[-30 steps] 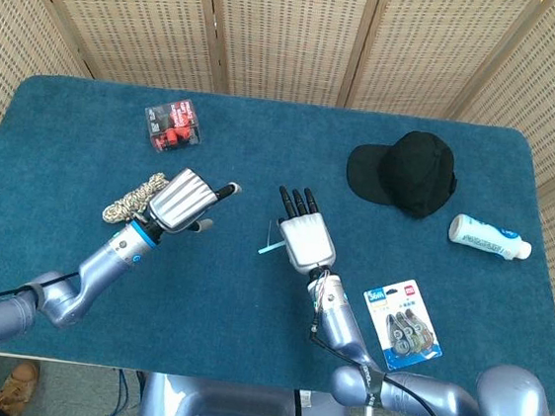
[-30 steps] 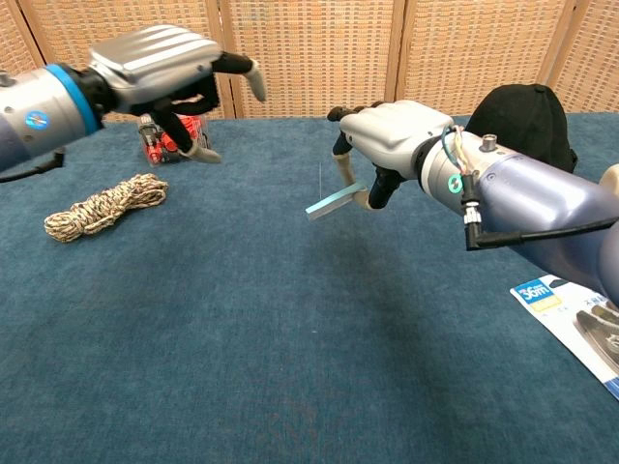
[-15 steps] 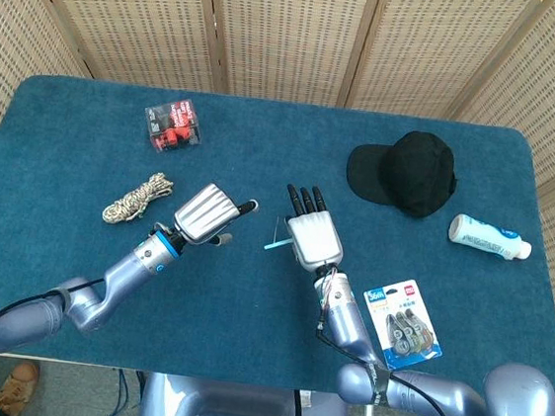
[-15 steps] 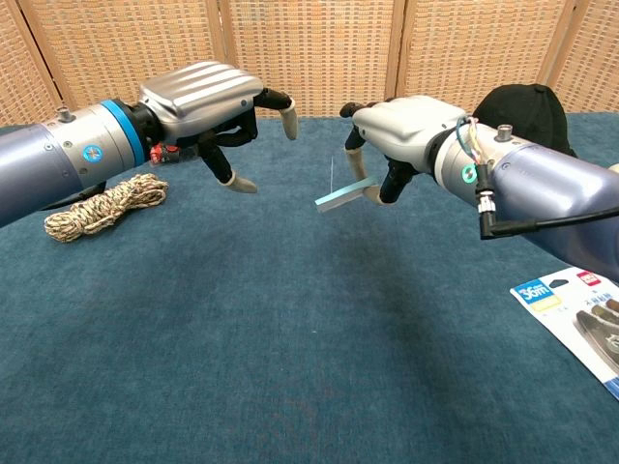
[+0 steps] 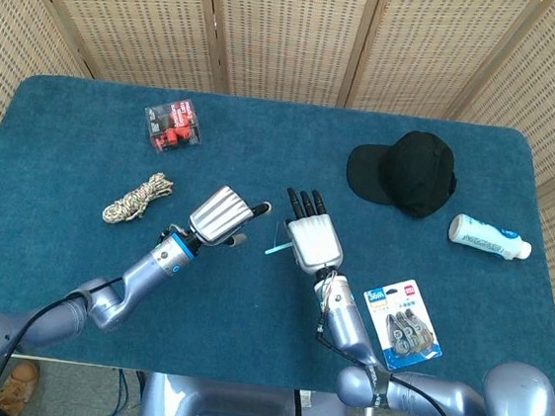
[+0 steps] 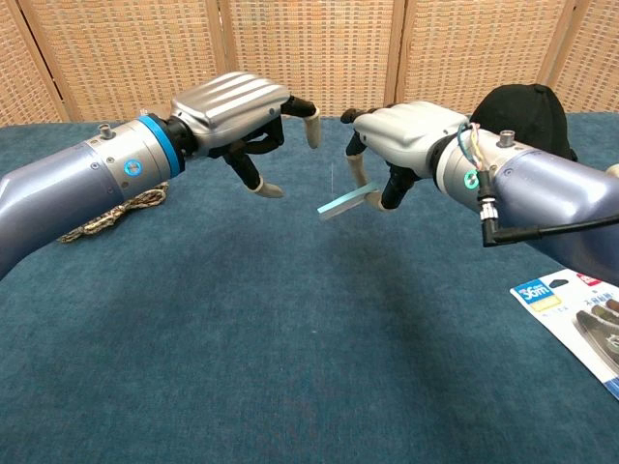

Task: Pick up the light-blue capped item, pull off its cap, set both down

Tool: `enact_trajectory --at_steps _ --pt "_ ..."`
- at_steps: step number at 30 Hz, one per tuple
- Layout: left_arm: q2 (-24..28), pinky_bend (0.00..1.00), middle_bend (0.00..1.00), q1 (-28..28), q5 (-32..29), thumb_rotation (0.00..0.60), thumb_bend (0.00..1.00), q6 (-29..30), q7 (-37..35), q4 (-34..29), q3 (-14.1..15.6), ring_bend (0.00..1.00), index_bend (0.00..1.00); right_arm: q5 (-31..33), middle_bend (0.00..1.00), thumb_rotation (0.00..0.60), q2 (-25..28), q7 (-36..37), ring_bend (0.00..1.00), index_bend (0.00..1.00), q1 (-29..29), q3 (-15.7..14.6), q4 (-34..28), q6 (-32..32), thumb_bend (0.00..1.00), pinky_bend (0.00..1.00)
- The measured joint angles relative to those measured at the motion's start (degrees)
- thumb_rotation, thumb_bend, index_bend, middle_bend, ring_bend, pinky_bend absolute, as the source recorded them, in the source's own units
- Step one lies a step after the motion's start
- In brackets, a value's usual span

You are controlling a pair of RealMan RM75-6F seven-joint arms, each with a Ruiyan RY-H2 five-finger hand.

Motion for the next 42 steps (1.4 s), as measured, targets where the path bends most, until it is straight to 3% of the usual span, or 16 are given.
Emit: enact_trajectory --at_steps 14,42 --pt "-5.6 0.95 0.96 -3.5 -1.1 0.6 0.11 0.0 -2.6 7.2 -0.2 0.98 0.41 0.4 0.0 0.6 0.9 0.5 0.0 0.63 0.2 -0.3 -1.4 0.8 0.52 0.0" --pt "-8.8 0.95 0.96 -5.5 -3.0 0.6 0.21 1.0 -3.7 11.3 0.1 0.98 0.43 0.6 0.0 0.6 3.0 2.1 0.0 0.63 0.0 -1.1 -2.8 1.2 0.54 0.0"
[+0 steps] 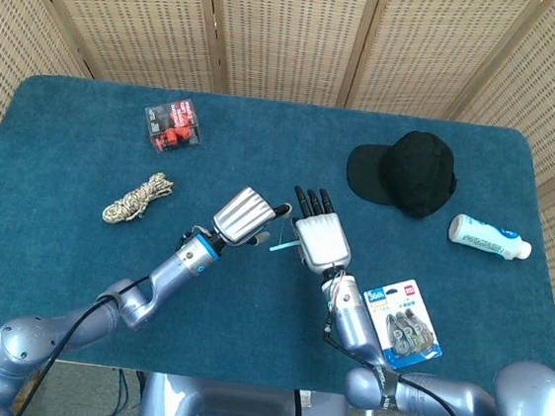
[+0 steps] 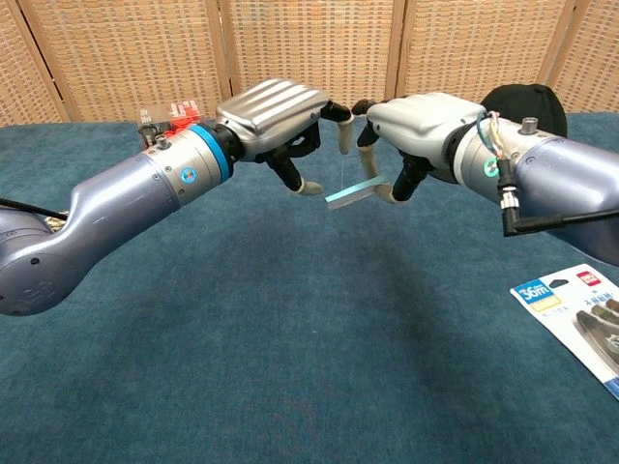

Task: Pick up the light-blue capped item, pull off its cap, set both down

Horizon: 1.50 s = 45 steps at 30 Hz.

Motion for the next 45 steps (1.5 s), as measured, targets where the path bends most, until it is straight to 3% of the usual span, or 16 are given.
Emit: enact_trajectory --at_steps 31,45 --pt "-3.7 0.95 0.96 -1.7 -1.3 0.6 0.31 1.0 -2.9 5.3 -0.3 0.98 0.52 0.2 0.0 0.6 1.2 0.4 0.0 0.63 0.0 -0.5 -0.9 0.5 0.56 0.0" --pt "-4.5 0.95 0.96 -2.0 -1.5 0.6 0.39 1.3 -3.8 6.6 -0.2 0.98 0.62 0.3 0.0 0.6 1.3 0.4 0.0 0.63 0.0 -0.6 -1.1 0.7 0.57 0.0"
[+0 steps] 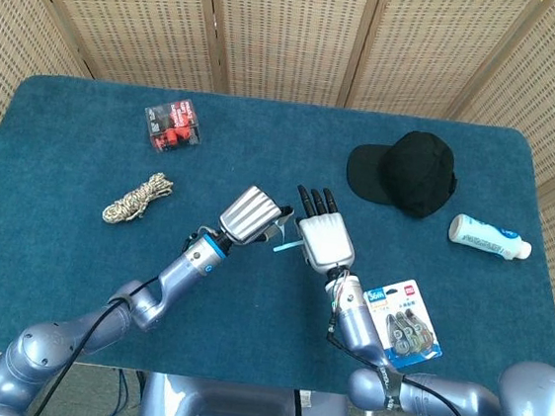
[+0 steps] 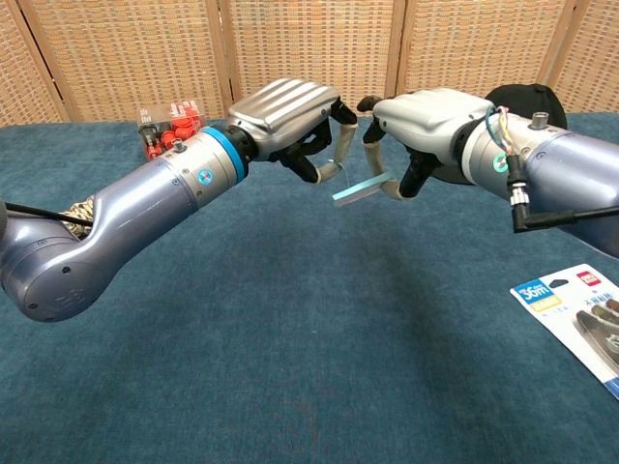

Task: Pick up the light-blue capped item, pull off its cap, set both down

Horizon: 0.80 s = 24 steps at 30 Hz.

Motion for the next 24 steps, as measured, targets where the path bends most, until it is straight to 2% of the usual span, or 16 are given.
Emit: enact_trajectory --at_steps 7,16,24 --pt "-0.4 0.95 0.96 -0.1 -0.2 0.6 0.43 -0.1 -0.1 0.8 0.1 0.98 0.64 0.0 0.0 0.6 0.2 0.2 0.0 0.63 0.0 0.0 0.1 0.0 0.57 0.0" --pt "-0.6 0.95 0.96 0.1 -0.3 0.6 0.52 0.0 -0.3 1.6 0.4 0.98 0.75 -0.3 0.0 0.6 0.4 0.7 0.0 0.63 -0.2 0.0 1.0 0.0 0.57 0.0" --pt "3.3 0.95 0.96 5.0 0.5 0.6 0.53 3.7 0.3 1.3 2.6 0.98 0.76 -1.2 0.0 0.6 1.8 1.9 0.0 0.64 -0.9 0.1 4.8 0.4 0.57 0.0"
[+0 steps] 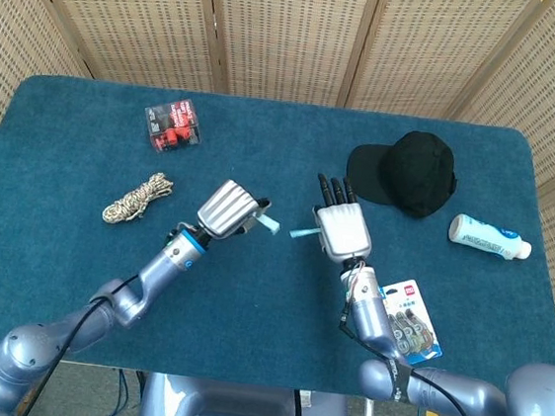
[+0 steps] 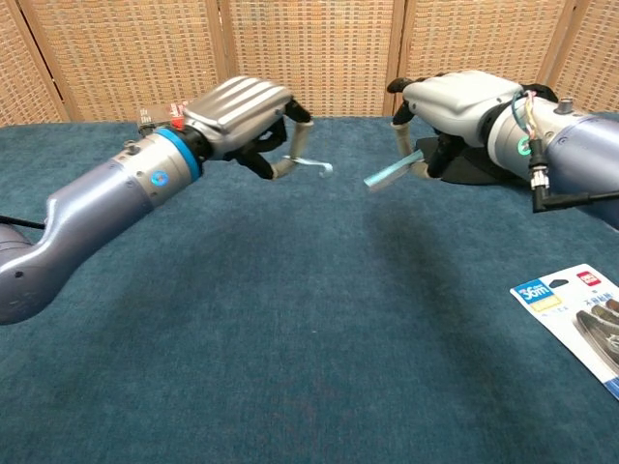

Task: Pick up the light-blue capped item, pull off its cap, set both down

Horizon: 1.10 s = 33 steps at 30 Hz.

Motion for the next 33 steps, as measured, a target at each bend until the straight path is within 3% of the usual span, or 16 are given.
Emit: enact_trajectory --at_steps 8,9,11,12,13,15,17,19,26,33 --pt "11.5 0.95 0.96 10.3 0.5 0.6 0.51 5.5 -4.3 -1.4 3.6 0.98 0.77 -0.3 0.0 0.6 1.9 3.6 0.0 0.64 -2.1 -0.4 4.8 -1.5 0.57 0.0" --pt "12.3 0.95 0.95 11.0 0.7 0.6 0.47 6.0 -4.8 -1.6 4.2 0.97 0.77 -0.3 0.0 0.6 1.7 3.8 0.0 0.64 -2.2 -0.5 5.0 -1.7 0.57 0.0" --pt "13.3 0.93 0.87 12.1 1.2 0.6 0.27 6.6 -5.3 -1.7 5.1 0.91 0.71 -0.1 0.0 0.6 1.3 4.0 0.0 0.58 -2.3 -0.5 5.3 -1.9 0.53 0.0" --pt "13.5 0.84 0.73 12.4 1.3 0.6 0.14 6.8 -5.4 -1.7 5.3 0.78 0.62 0.0 0.0 0.6 1.0 4.2 0.0 0.46 -2.4 -0.5 5.4 -2.0 0.38 0.0" --pt "13.8 0.74 0.59 12.7 1.4 0.6 0.07 6.9 -5.5 -1.8 5.5 0.63 0.52 0.0 0.0 0.6 1.0 4.6 0.0 0.28 -2.6 -0.4 5.4 -2.0 0.21 0.0" --pt "14.7 0.35 0.13 13.3 1.3 0.6 0.0 6.3 -5.5 -2.6 5.8 0.16 0.19 0.3 0.0 0.6 0.9 5.6 0.0 0.07 -3.0 0.0 5.0 -1.8 0.02 0.0" --pt "15.9 0.18 0.0 13.7 0.8 0.6 0.0 5.0 -4.7 -4.7 5.7 0.01 0.04 0.4 0.0 0.6 1.2 5.9 0.0 0.0 -3.3 0.3 4.1 -1.3 0.0 0.0" --pt "17.2 0.1 0.0 14.1 0.1 0.6 0.0 4.4 -3.7 -7.2 5.4 0.0 0.0 0.2 0.0 0.6 1.7 6.4 0.0 0.0 -3.8 0.7 3.0 -0.8 0.0 0.0" --pt "23.5 0.0 0.0 16.7 -3.2 0.6 0.0 4.3 0.9 -18.7 3.7 0.0 0.0 -3.9 0.0 0.6 4.9 10.8 0.0 0.0 -6.3 0.8 -0.6 1.8 0.0 0.0" --pt "30.8 0.0 0.0 23.8 -7.2 0.6 0.0 10.0 4.6 -33.6 2.4 0.0 0.0 -16.1 0.0 0.6 10.7 21.0 0.0 0.0 -12.3 -3.5 -2.0 6.1 0.0 0.0"
